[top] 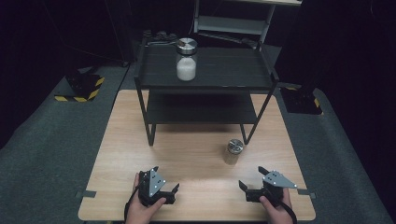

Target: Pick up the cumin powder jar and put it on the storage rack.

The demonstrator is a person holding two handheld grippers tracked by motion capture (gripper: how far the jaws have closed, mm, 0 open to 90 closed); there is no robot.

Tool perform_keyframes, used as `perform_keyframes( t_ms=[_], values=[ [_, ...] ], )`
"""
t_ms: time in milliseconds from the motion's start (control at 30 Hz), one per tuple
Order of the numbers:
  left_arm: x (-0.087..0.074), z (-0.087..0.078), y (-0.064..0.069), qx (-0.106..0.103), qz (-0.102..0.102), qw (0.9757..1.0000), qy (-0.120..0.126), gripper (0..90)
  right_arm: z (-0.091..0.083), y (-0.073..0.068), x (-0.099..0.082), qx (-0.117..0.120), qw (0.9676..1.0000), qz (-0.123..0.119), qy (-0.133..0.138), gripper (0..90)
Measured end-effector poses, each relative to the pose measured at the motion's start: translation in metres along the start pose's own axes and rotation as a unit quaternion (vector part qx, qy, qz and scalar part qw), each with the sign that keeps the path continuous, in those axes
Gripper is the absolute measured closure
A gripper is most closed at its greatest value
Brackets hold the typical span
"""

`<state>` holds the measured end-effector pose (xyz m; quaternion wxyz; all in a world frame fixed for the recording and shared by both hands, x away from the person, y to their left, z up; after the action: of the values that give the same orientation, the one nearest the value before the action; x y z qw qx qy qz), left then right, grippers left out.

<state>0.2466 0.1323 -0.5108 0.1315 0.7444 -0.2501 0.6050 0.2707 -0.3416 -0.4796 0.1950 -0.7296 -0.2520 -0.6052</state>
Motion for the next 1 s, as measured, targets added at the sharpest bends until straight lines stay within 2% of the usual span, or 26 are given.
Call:
perform_keyframes(
  t_ms=[133,267,433,567,767,1000],
  values=[
    [0.0,-0.001,-0.001,-0.009,0.003,1.0,0.002,1.1,-0.005,-0.005,0.005,-0.005,0.9996,-0.01,0.024,0.2],
    [-0.001,-0.002,-0.001,-0.013,0.001,0.9999,0.004,1.0,-0.003,-0.006,0.009,-0.002,0.9996,-0.014,0.025,0.2],
    [-0.002,-0.003,-0.005,-0.016,-0.017,0.9997,0.005,1.0,0.0,-0.012,0.017,-0.003,0.9993,-0.024,0.028,0.2],
    [-0.002,-0.003,-0.005,-0.019,-0.016,0.9997,0.003,1.0,0.004,-0.015,0.024,-0.003,0.9993,-0.019,0.033,0.3],
    [-0.001,-0.002,-0.006,-0.024,-0.015,0.9996,-0.003,1.0,0.014,-0.018,0.032,-0.012,0.9987,-0.028,0.041,0.2],
    [-0.001,-0.002,-0.007,-0.032,-0.018,0.9993,-0.003,1.0,0.034,-0.01,0.033,-0.017,0.9991,-0.016,0.037,0.2]
  ],
)
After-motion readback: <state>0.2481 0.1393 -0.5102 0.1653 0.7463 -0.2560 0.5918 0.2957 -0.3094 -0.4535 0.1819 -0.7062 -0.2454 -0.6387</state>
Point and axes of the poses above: each handheld gripper's, and its own axes: z roughly forward along the jaws, x roughly out of its top, y roughly to its right, the point moved 7 cm from there along z, roughly forward along the jaws, and after that the axes turned 13 degrees about y, right-handed, at the moved point
